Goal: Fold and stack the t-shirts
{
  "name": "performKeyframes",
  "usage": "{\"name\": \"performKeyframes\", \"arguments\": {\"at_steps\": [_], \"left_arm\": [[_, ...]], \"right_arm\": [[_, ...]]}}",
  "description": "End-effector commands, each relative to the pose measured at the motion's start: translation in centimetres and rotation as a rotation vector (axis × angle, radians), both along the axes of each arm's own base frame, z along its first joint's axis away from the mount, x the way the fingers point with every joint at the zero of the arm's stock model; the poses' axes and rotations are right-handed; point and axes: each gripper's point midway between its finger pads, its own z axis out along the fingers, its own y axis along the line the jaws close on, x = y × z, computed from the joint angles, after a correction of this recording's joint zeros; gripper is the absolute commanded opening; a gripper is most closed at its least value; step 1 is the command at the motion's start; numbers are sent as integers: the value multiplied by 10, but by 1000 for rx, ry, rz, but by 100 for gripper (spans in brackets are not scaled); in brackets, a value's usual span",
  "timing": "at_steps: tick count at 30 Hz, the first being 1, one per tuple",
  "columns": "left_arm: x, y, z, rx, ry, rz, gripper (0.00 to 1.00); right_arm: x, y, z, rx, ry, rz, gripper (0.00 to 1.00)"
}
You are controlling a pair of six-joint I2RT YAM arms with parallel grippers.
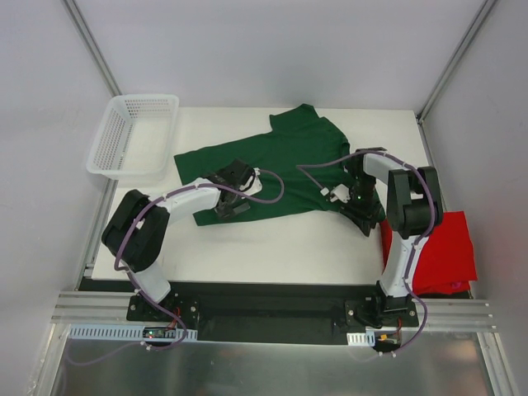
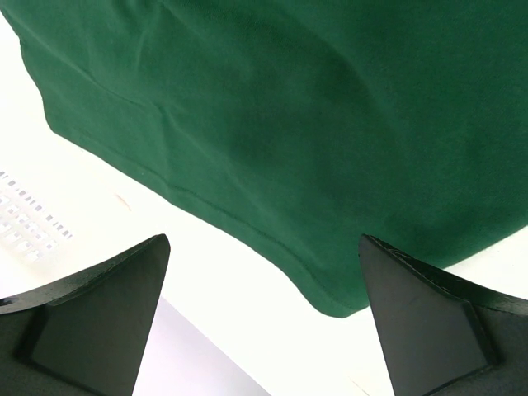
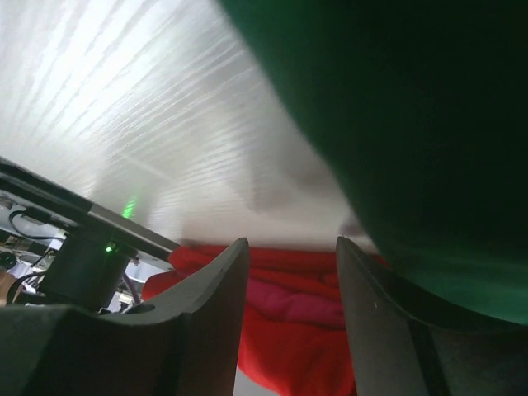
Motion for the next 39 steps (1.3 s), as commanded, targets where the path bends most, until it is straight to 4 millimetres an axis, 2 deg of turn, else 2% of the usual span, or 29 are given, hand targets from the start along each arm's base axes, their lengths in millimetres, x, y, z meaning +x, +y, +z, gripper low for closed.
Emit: {"name": "performKeyframes", "arguments": {"at_steps": [1,9,13,18,25,32,39], "left_arm": [[-3,1,4,5,-6,13,99],[-3,-6,-33,33,96,-8,99],[1,-13,-45,37,129,-22,99],[6,-19,-47,21,133,-25,99],[4,-15,-44,32,127,-28,99],[-9,-4,-44,60,132,-24,99],[-24,10,-43,90,130,-14,99]], "right_arm": [[23,-7,1,-43,-92,2,51],[56,-13,-7,-103,-257,-34,53],[63,-17,-13,-127,-304,-44,54],[81,-21,-17,-150,-413,-72,56],[107,-16,-9,-130,-530,-108,57],[140,-8,-11,-101,-621,-142,59],[170,-7,-10,-123,-678,-133,62]]}}
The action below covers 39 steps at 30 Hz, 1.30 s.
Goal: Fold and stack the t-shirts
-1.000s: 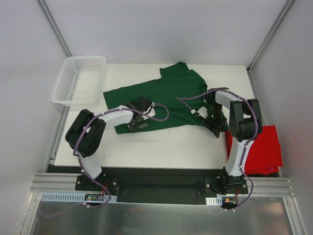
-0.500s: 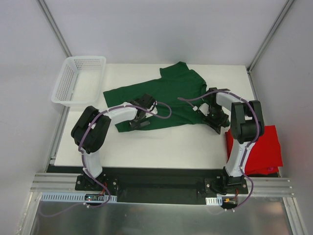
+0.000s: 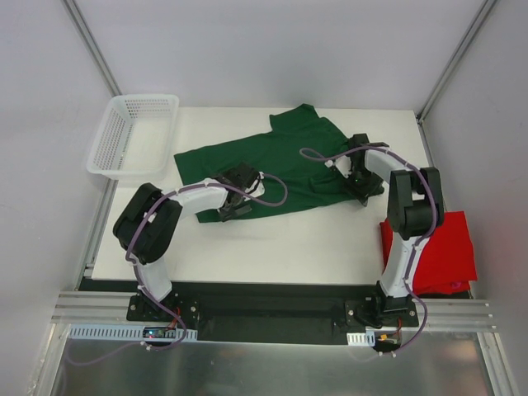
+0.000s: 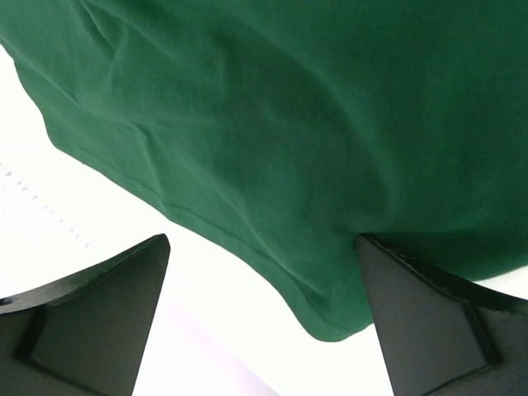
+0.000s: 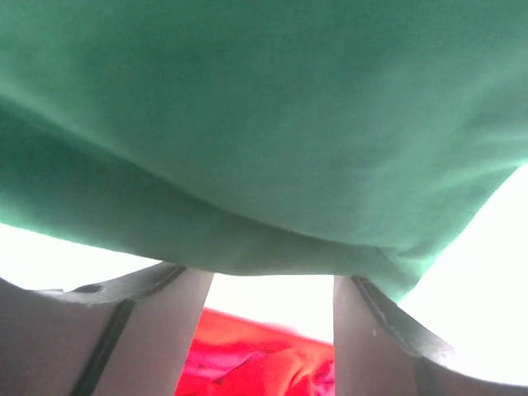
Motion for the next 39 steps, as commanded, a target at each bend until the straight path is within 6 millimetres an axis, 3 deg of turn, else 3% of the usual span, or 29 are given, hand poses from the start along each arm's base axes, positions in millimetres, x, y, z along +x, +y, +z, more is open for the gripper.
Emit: {"name": "performKeyframes", "arguments": {"at_steps": [1,8,15,17,19,20,23,25,31,34,39], "left_arm": [[-32,17,-21,37,103,16,99],[-34,20,-14,35,83,23,99],[-36,17,-15,28,86,24,99],[-37,17,-16,29,86,26,99],[-37,17,-16,31,87,25,99],[-37,17,-16,34,86,24,100],[-37,17,-17,37,88,23,99],[-36,18,-17,42,88,23,99],[-37,19,-21,51,96,25,99],[-35,17,-21,51,95,22,99],[-33,15,-20,50,93,19,99]], "right_arm": [[53,9,-5,27,-155,-11,62],[71,9,-12,-20,-181,23,63],[74,10,-25,-43,-167,28,61],[75,11,-28,-44,-169,26,53],[73,11,-32,-43,-168,26,33],[73,12,-33,-43,-167,30,18],[72,12,-32,-46,-170,30,1],[69,12,-30,-47,-167,30,1],[63,10,5,-41,-200,37,1],[58,10,43,-28,-247,36,1],[39,12,84,7,-256,48,1]]}}
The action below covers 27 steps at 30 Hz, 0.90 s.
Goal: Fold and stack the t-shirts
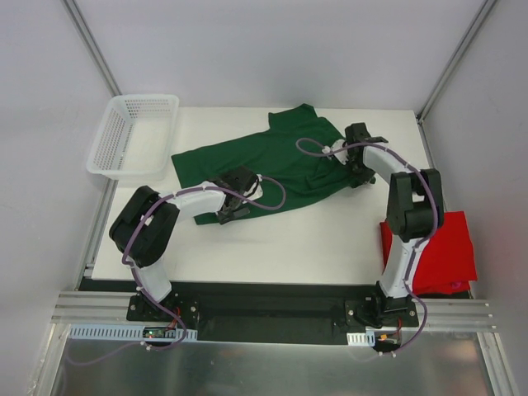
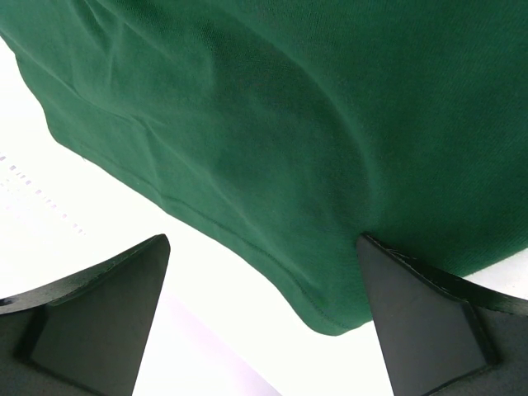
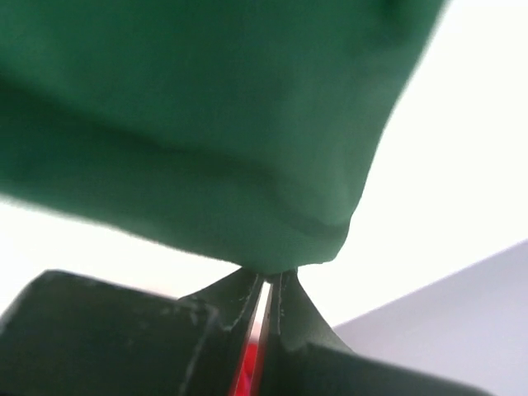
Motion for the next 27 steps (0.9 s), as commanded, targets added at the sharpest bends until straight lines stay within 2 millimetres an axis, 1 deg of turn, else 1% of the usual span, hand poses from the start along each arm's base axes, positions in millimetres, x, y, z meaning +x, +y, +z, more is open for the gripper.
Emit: {"name": "performKeyframes", "arguments": {"at_steps": [1,3,5,6,10,12,13,15,16,18,20,21,22,23,25,27], "left_arm": [[-24,8,-22,41,114,9,99],[-23,6,-21,40,109,5,99],[-22,4,-20,44,108,0,99],[-21,3,-20,43,107,-2,99],[-18,-1,-18,43,98,-9,99],[-16,-3,-16,45,91,-14,100],[-17,-3,-17,49,93,-16,99],[-16,-5,-16,48,88,-20,99],[-16,-6,-16,51,88,-22,99],[-16,-7,-15,50,83,-23,99],[-16,-8,-14,51,81,-27,99],[-16,-8,-14,53,81,-31,99],[-16,-7,-14,55,80,-29,100],[-17,-6,-14,58,82,-30,99],[-19,-4,-14,65,82,-31,99],[-20,-2,-13,72,82,-34,99]], "right_arm": [[-24,5,62,62,-34,9,1],[-29,6,78,74,-45,22,1],[-39,4,86,73,-24,30,1],[-41,4,94,74,-32,37,1],[-59,3,106,68,20,64,1],[-60,2,113,67,8,67,1],[-61,3,122,74,-16,72,1],[-63,5,127,87,-25,83,1],[-67,5,125,88,-3,85,1],[-70,3,119,69,39,90,9],[-75,-2,111,36,78,75,29],[-76,-1,110,40,77,76,34],[-72,0,111,47,46,75,41],[-73,1,113,55,32,70,44],[-77,3,112,68,51,66,47],[-83,6,102,88,97,54,47]]}}
